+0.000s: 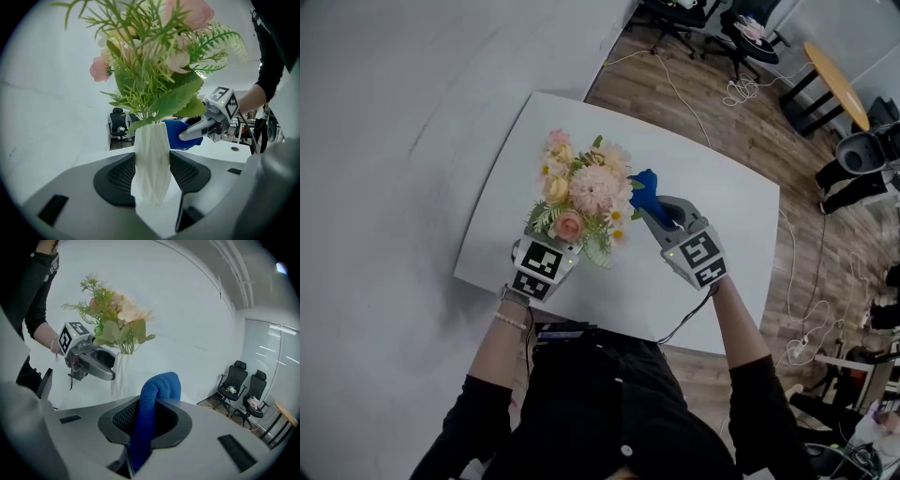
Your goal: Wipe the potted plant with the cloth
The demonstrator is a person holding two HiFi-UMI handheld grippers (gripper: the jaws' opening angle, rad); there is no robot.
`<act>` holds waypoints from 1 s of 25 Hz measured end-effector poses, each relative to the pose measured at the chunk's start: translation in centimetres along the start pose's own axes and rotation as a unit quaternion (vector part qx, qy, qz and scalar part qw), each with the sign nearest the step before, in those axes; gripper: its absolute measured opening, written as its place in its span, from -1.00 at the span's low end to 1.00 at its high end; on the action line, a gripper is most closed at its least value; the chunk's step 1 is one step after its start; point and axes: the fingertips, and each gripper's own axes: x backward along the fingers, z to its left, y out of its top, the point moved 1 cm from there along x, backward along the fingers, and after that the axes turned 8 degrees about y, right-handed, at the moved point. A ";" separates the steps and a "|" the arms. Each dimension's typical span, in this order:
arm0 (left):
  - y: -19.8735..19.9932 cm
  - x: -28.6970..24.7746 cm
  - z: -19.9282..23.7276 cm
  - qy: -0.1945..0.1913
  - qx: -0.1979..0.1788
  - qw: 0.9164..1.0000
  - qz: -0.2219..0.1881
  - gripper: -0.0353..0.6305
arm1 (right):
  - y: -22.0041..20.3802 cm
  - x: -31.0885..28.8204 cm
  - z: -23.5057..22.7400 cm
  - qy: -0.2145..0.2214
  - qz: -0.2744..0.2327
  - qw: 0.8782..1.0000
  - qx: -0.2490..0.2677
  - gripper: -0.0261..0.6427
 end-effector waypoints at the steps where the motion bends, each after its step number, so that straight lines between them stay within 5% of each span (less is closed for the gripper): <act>1: -0.3 -0.1 0.1 -0.008 -0.002 1.000 0.000 -0.18 | 0.3 -0.6 -0.5 0.012 -0.005 1.000 0.007 -0.69; 10: 0.0 0.0 0.4 -0.109 -0.032 0.994 0.003 -0.18 | 3.0 -3.7 -3.2 0.117 -0.017 0.993 0.030 -0.69; 17: -0.7 0.1 0.8 -0.204 -0.060 0.977 0.006 -0.18 | 3.8 -5.7 -2.6 0.171 -0.024 0.985 0.029 -0.69; 25: -0.6 0.1 1.6 -0.256 -0.067 0.964 0.004 -0.18 | 3.8 -7.2 0.8 0.274 0.004 0.961 0.050 -0.69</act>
